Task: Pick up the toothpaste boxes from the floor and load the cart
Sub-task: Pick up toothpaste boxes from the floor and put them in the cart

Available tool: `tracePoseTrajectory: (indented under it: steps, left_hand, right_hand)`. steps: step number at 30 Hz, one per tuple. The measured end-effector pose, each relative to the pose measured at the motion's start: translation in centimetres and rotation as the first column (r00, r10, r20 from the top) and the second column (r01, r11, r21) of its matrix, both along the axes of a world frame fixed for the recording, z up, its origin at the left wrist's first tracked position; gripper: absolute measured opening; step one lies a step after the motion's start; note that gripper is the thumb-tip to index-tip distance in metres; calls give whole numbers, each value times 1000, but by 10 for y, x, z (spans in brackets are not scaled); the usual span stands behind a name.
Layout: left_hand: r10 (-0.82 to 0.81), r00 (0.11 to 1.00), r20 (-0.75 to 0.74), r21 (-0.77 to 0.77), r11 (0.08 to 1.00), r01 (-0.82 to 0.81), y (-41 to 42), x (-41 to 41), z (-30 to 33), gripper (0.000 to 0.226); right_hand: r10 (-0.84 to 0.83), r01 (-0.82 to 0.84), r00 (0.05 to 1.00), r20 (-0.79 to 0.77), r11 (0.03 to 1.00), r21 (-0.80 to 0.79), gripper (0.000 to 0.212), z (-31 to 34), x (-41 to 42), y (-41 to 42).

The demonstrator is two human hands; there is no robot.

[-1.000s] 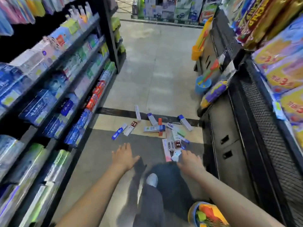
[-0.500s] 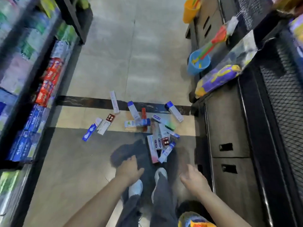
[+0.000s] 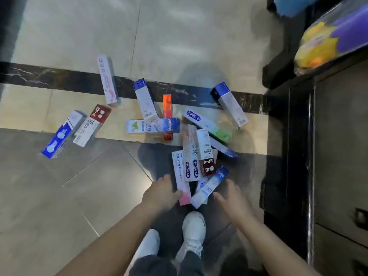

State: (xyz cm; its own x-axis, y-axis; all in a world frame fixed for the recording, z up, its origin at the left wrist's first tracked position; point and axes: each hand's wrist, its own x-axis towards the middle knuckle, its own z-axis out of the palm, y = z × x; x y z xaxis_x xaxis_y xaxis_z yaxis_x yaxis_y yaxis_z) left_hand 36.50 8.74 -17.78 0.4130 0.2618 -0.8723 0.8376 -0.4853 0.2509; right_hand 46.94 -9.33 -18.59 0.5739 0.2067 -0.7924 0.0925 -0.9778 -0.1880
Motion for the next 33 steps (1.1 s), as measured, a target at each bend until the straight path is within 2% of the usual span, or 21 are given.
tracePoseTrajectory:
  steps: [3,6,8,10,12,14,18,21,25,33]
  left_hand:
    - [67,998,-8,-65,996,-67,-4,19,-56,56]
    - [170,985,-5,-117,979,-170,-9,35,-111,59]
    - [239,971,-2,-106,966,-238,-14,45,-141,62]
    - [318,948,-8,-101,943,-317,-20,52,-166,54]
    - [432,902,-8,-121,895,-429,-26,56,-186,46]
    - [518,855,10,-114,850,-514,-33,58,-201,48]
    - [558,830,15,-35,829,-557,-47,65,-215,66]
    - [522,853,9,16,853,-522,-48,68,-218,56]
    - [496,868,2,22,868,-496,-42,65,-211,44]
    - [516,856,28,-59,856,-514,-33,49,-191,40]
  right_hand:
    - [-127,128,992,-23,989,67,48,-55,18,8]
    - [-174,175,985,-15,980,94,43,-102,30,19]
    - [-157,156,988,-1,981,118,47,-128,34,26]
    - [-125,120,992,26,983,137,58,-149,36,32]
    - [-103,96,994,46,986,133,67,-165,35,35]
    - [-83,77,995,55,991,108,70,-176,34,36]
    - [-22,20,998,56,999,35,65,-186,40,34]
    - [17,-17,999,37,1000,0,59,-189,45,34]
    - [-17,17,999,49,1000,0,70,-190,42,41]
    - [-132,133,989,65,991,-12,54,-169,38,42]
